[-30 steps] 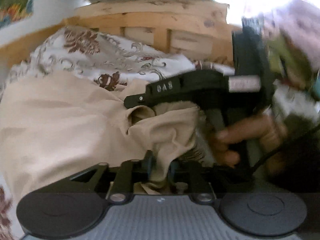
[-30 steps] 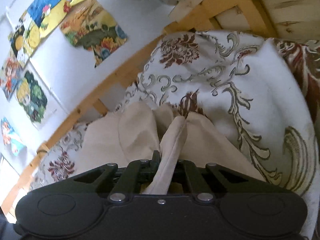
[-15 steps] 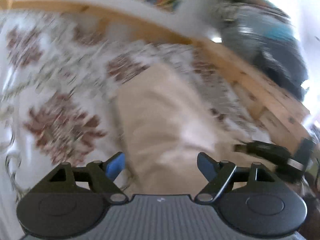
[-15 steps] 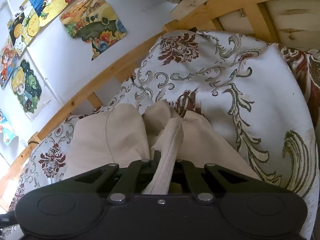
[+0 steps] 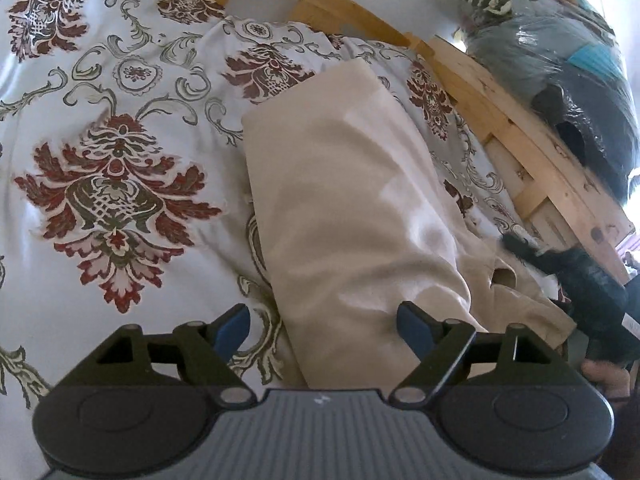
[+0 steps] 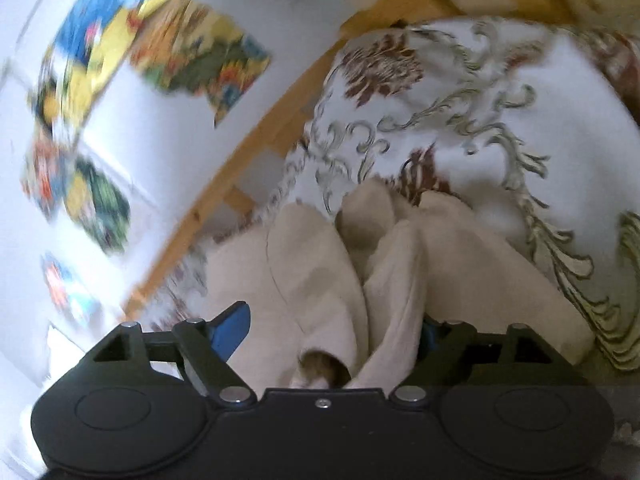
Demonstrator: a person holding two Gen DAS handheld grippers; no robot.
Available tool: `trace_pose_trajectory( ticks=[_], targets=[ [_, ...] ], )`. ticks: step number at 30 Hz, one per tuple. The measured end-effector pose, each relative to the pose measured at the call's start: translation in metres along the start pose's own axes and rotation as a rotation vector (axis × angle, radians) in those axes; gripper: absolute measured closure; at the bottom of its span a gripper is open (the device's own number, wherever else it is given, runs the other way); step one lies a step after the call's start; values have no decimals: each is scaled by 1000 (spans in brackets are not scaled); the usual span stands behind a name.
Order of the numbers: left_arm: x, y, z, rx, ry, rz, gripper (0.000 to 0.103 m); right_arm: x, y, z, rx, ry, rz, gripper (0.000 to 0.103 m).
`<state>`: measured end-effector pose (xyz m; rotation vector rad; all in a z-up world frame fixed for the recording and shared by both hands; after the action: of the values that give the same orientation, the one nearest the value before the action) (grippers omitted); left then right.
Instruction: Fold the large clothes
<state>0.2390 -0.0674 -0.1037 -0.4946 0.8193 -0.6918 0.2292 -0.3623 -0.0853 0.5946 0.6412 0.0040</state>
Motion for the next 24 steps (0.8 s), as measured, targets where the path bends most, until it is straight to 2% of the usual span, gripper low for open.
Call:
trace_pose_trajectory(
  ticks=[1, 2, 3, 5, 8, 10, 13, 15, 19, 24],
  targets=[
    [1, -1, 0, 4, 1, -1, 18, 0, 8, -3, -71, -10, -33, 50],
    [2, -3, 0, 13, 5, -3, 18, -1, 15, -6, -131, -21, -66, 76],
    [3, -5, 0, 23, 9, -4, 19, -2, 21, -9, -191, -41, -90, 81],
    [3, -13, 3, 53, 2, -11, 21, -13, 35, -11, -295, -135, -127, 93],
    [-5, -25, 9, 80, -36, -67, 19, -41, 47, -2, -382, -298, -174, 97],
    [-4, -28, 13, 86, -41, -58, 17, -45, 40, 4, -383, -347, -235, 97],
    [6, -21, 14, 25, -29, -52, 13, -28, 18, 6, -359, -319, -382, 97],
    [16, -17, 15, -20, -12, -68, 10, -13, 6, 2, -359, -271, -457, 97],
    [35, -9, 17, -73, 16, -101, 2, 5, -4, -10, -375, -223, -510, 95],
    [60, 14, 13, -230, 51, -186, 0, 9, -15, -15, -327, -202, -521, 92]
  ],
)
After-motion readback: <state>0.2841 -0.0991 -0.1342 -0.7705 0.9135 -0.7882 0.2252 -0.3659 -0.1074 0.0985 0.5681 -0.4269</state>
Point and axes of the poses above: each gripper's, at about its wrist camera, not at the fingertips, and x roughly the way its jaws point, y to its left, z to its top, the point moved 5 cm from there along x, roughly the way its jaws point, and after that the axes turned 15 degrees about -z, right-handed, at the moved point
